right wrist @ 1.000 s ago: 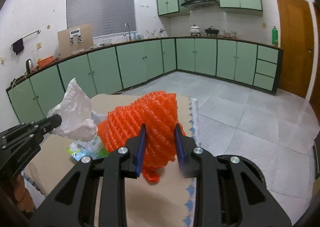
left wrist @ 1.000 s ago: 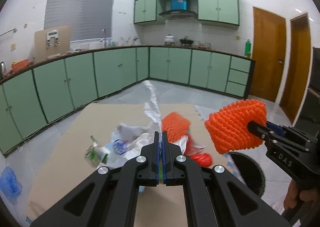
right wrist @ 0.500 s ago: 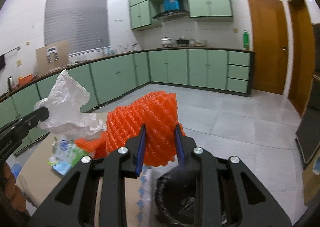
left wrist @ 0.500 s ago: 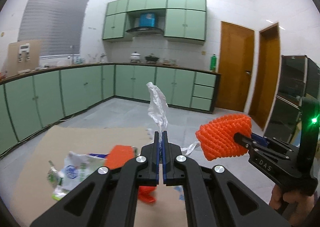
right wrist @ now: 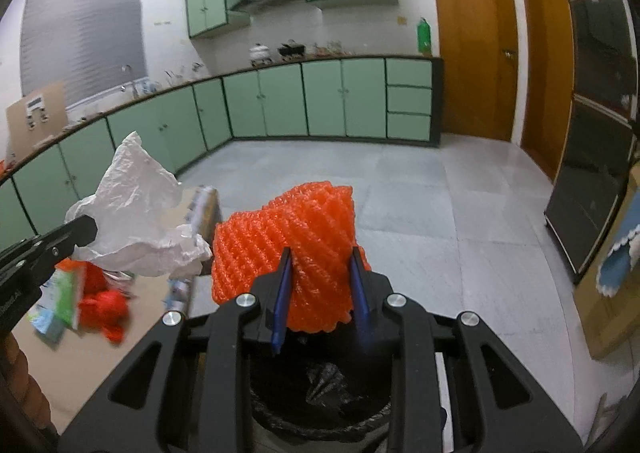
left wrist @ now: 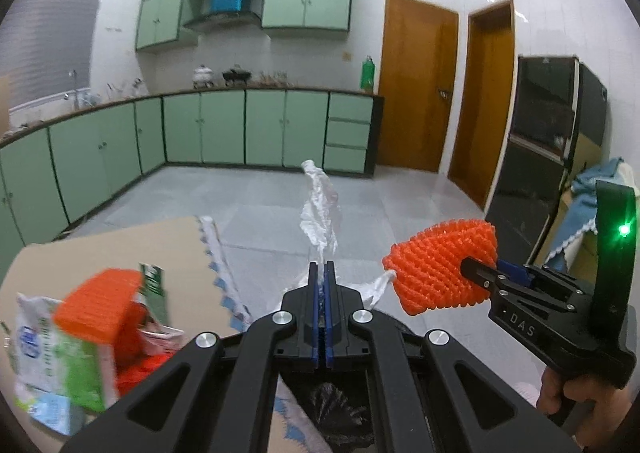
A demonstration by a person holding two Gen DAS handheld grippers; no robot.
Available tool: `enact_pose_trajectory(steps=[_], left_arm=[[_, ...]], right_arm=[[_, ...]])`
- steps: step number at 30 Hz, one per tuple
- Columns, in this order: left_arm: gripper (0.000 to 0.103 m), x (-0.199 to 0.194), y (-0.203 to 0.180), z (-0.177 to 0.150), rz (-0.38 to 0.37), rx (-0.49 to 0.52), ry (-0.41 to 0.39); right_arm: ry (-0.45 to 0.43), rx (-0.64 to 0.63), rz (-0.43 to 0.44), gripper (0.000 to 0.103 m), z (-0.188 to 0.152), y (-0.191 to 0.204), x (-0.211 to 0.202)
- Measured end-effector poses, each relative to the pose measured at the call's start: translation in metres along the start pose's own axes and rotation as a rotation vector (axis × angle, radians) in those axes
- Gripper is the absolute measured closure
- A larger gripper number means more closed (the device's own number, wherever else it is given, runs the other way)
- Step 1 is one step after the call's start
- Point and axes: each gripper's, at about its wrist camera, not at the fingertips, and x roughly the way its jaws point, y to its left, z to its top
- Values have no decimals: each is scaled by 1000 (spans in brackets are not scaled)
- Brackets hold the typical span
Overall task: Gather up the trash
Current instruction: 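Carry both items over the black bin and open both tools to drop them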
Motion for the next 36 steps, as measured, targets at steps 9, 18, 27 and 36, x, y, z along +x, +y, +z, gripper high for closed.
enact_pose_trajectory(steps=[9,18,27,36], left_arm=[[100,76,-10,-25,-38,-15,144],[76,108,-9,-28,-38,-1,196],[47,85,21,-18,42,-36,145],[22,9,76,-11,239,-77,13]], right_arm=[[112,16,-38,73,-32,-17,61],[194,42,-44,50,-37,-25,100],[180,67,-53,16,-34,-23,101],[90,52,-6,6,-14,17,70]])
